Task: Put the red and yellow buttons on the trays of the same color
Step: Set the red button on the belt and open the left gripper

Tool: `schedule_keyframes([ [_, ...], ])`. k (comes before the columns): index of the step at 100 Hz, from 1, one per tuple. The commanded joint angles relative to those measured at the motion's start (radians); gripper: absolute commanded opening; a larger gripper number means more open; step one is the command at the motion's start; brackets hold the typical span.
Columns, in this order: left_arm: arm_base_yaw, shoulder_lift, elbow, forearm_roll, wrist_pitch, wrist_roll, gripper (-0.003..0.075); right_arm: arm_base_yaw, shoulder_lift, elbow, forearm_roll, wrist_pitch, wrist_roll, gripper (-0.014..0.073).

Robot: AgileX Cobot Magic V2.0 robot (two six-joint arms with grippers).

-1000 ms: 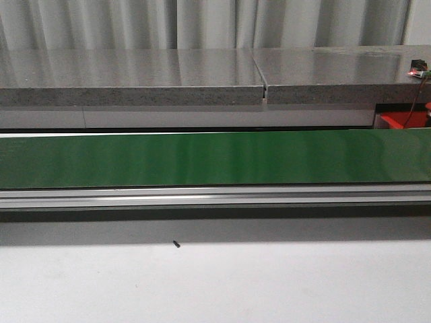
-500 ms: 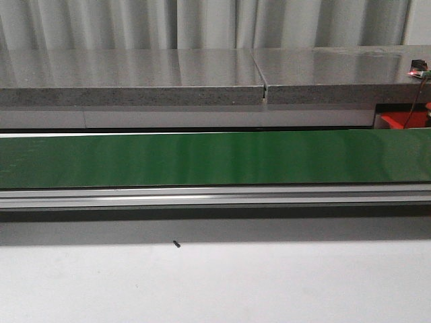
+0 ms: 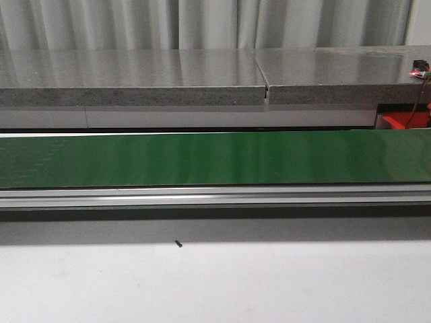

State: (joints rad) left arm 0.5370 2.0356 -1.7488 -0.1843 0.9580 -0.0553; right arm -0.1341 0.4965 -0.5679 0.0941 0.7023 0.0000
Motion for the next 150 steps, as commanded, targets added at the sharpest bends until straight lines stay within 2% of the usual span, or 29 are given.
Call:
schedule_keyframes([
  [1, 0.004, -0.126, 0.010, -0.010, -0.039, 0.007, 0.0240, -0.002, 0.001, -0.025, -0.005, -0.063, 0.000, -0.0067],
  [23, -0.004, -0.303, 0.163, -0.018, -0.103, 0.063, 0.0240, -0.002, 0.001, -0.025, -0.005, -0.063, 0.000, -0.0067],
  [39, -0.063, -0.397, 0.257, -0.018, -0.112, 0.079, 0.0240, -0.002, 0.001, -0.025, -0.005, -0.063, 0.000, -0.0067],
  [65, -0.172, -0.405, 0.381, -0.044, -0.133, 0.079, 0.0240, -0.002, 0.001, -0.025, -0.005, -0.063, 0.000, -0.0067],
  [80, -0.233, -0.405, 0.450, -0.048, -0.192, 0.079, 0.0240, -0.002, 0.001, -0.025, -0.005, -0.063, 0.000, -0.0067],
  [102, -0.265, -0.405, 0.512, -0.057, -0.241, 0.079, 0.0246, -0.002, 0.001, -0.025, -0.005, -0.063, 0.000, -0.0067],
  [112, -0.267, -0.406, 0.512, -0.094, -0.242, 0.114, 0.0315, -0.002, 0.001, -0.025, -0.005, -0.063, 0.000, -0.0067],
  [124, -0.267, -0.424, 0.512, -0.166, -0.239, 0.169, 0.0514, -0.002, 0.001, -0.025, -0.005, -0.063, 0.000, -0.0067],
  [129, -0.267, -0.439, 0.512, -0.184, -0.247, 0.170, 0.0566, -0.002, 0.001, -0.025, -0.005, -0.063, 0.000, -0.0067],
  [150, -0.267, -0.529, 0.512, -0.190, -0.265, 0.179, 0.0575, -0.002, 0.001, -0.025, -0.005, -0.063, 0.000, -0.0067],
])
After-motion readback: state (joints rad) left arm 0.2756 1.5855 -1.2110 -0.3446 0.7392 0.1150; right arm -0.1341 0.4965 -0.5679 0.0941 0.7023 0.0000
